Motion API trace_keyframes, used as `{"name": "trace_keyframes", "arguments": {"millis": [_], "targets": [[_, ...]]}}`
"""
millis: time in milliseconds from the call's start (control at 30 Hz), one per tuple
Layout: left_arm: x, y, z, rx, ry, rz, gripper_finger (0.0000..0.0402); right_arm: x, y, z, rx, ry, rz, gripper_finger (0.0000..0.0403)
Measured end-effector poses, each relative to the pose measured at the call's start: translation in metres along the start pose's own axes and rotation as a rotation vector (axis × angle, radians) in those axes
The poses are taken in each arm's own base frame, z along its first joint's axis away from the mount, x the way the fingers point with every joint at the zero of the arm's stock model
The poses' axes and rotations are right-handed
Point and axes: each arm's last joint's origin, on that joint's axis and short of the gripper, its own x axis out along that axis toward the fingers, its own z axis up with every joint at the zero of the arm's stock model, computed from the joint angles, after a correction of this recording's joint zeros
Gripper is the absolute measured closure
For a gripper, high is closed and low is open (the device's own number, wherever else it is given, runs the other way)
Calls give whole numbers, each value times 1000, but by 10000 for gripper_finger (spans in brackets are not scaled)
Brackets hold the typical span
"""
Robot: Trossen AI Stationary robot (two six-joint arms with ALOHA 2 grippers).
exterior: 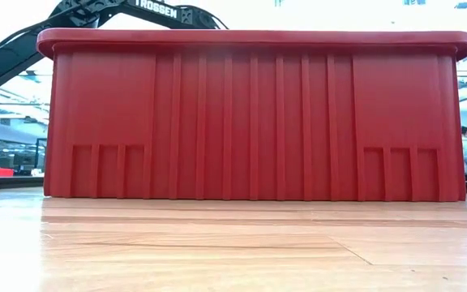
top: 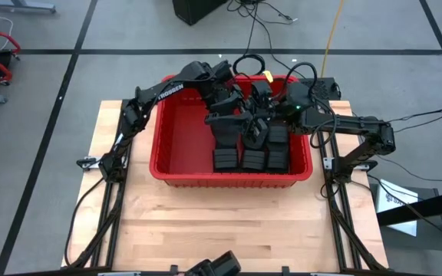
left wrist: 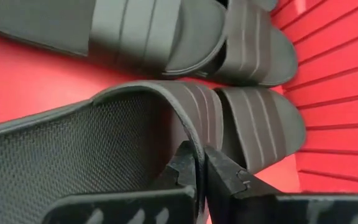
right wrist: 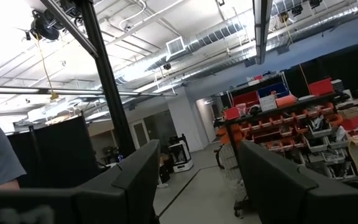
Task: Pick and place slides into bin
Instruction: Put the black slide into the red bin
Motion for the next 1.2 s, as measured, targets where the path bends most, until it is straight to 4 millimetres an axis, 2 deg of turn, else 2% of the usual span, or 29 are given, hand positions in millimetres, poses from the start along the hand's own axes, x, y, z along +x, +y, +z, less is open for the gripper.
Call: {"name": "trace_keyframes", "arguments": {"millis": [267, 367, 533, 633, 967, 1200], "targets": [[8, -13, 7, 38, -12, -60, 398, 0, 0, 0, 0, 0, 0, 193], [17, -15, 8, 45, 8, -72, 396, 0, 0, 0, -5, 0, 0, 193], [40, -12, -4, 7, 101, -84, 398, 0, 0, 0, -8, 0, 0, 193], [46, -12, -12, -19, 139, -101, 394, 0, 0, 0, -6, 1, 1, 193], [48, -8, -13, -28, 134, -102, 398, 0, -2, -3, -8, 28, -13, 193], [48, -10, -13, -39, 140, -97, 357, 0, -2, -3, -12, 31, -15, 193]]}}
